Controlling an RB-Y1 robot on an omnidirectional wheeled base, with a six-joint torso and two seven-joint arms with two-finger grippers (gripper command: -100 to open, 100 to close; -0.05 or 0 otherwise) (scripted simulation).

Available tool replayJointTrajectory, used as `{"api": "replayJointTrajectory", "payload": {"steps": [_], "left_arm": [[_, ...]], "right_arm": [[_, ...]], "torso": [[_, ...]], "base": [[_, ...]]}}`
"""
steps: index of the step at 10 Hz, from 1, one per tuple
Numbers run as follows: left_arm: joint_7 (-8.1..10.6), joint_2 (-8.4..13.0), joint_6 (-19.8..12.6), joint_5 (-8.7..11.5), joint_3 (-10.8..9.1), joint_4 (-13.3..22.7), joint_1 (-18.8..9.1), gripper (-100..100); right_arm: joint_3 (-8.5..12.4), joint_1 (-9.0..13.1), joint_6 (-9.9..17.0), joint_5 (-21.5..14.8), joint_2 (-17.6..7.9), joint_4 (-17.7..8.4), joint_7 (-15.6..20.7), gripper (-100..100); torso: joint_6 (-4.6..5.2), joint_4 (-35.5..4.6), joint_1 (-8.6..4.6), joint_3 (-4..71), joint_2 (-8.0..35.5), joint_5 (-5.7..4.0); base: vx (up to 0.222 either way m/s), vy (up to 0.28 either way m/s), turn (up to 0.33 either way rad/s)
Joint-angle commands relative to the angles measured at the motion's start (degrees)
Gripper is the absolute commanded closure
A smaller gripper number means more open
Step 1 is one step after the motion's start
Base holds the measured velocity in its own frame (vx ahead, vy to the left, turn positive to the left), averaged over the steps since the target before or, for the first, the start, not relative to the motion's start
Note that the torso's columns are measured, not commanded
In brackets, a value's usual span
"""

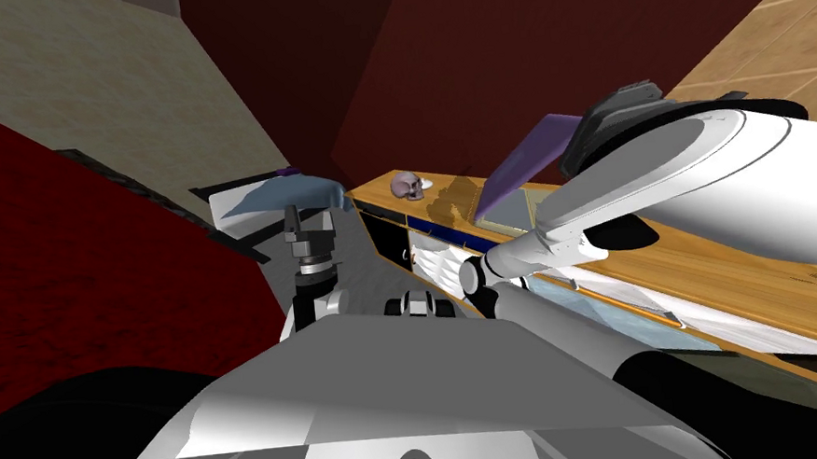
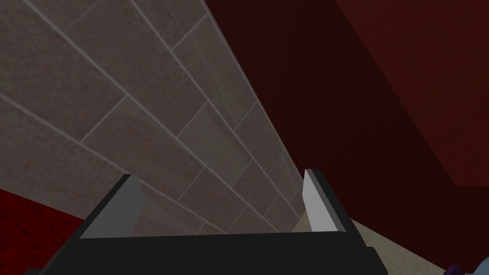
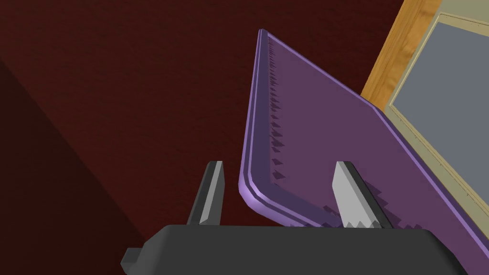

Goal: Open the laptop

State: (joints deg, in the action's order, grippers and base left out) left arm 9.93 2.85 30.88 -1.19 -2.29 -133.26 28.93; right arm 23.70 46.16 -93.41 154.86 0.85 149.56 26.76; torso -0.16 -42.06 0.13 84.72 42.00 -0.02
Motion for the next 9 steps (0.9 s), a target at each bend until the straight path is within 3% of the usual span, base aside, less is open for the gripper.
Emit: {"api": "replayJointTrajectory", "payload": {"steps": [1,2,3,4,6,7,8,9], "left_arm": [[0.0,0.0,0.0,0.0,0.0,0.0,0.0,0],[0.0,0.0,0.0,0.0,0.0,0.0,0.0,0],[0.0,0.0,0.0,0.0,0.0,0.0,0.0,0],[0.0,0.0,0.0,0.0,0.0,0.0,0.0,0],[0.0,0.0,0.0,0.0,0.0,0.0,0.0,0],[0.0,0.0,0.0,0.0,0.0,0.0,0.0,0],[0.0,0.0,0.0,0.0,0.0,0.0,0.0,0],[0.0,0.0,0.0,0.0,0.0,0.0,0.0,0]], "right_arm": [[1.4,-0.3,0.2,1.5,0.0,0.3,-0.8,100],[4.5,-1.6,1.2,4.5,0.1,0.3,-2.4,100],[4.5,-1.6,1.2,5.3,0.1,0.3,-2.4,100],[6.9,-2.9,2.2,7.2,0.1,0.3,-3.8,100],[7.4,-2.9,2.2,8.9,0.1,0.3,-3.8,100],[10.1,-4.2,3.1,11.2,0.2,0.3,-5.2,100],[10.3,-4.2,3.1,12.5,0.2,0.3,-5.2,100],[12.5,-5.5,4.1,14.1,0.3,0.3,-6.6,100]], "torso": [[0.02,0.0,0.03,0.0,0.1,0.02],[0.02,-0.1,0.07,0.0,0.1,0.08],[0.05,-0.1,0.03,-0.1,0.1,0.01],[0.0,-0.1,0.03,0.0,0.1,0.03],[-0.04,0.0,0.02,0.0,0.0,0.0],[-0.01,0.0,-0.02,0.0,0.0,0.02],[0.09,0.0,-0.18,0.1,0.0,-0.06],[0.06,0.0,-0.22,0.1,0.0,-0.06]], "base": [[-0.015,-0.007,-0.022],[0.002,0.001,-0.057],[0.003,0.008,-0.041],[0.011,0.011,-0.038],[0.0,0.011,-0.012],[0.001,0.014,-0.03],[0.004,0.018,-0.029],[0.009,0.018,-0.034]]}}
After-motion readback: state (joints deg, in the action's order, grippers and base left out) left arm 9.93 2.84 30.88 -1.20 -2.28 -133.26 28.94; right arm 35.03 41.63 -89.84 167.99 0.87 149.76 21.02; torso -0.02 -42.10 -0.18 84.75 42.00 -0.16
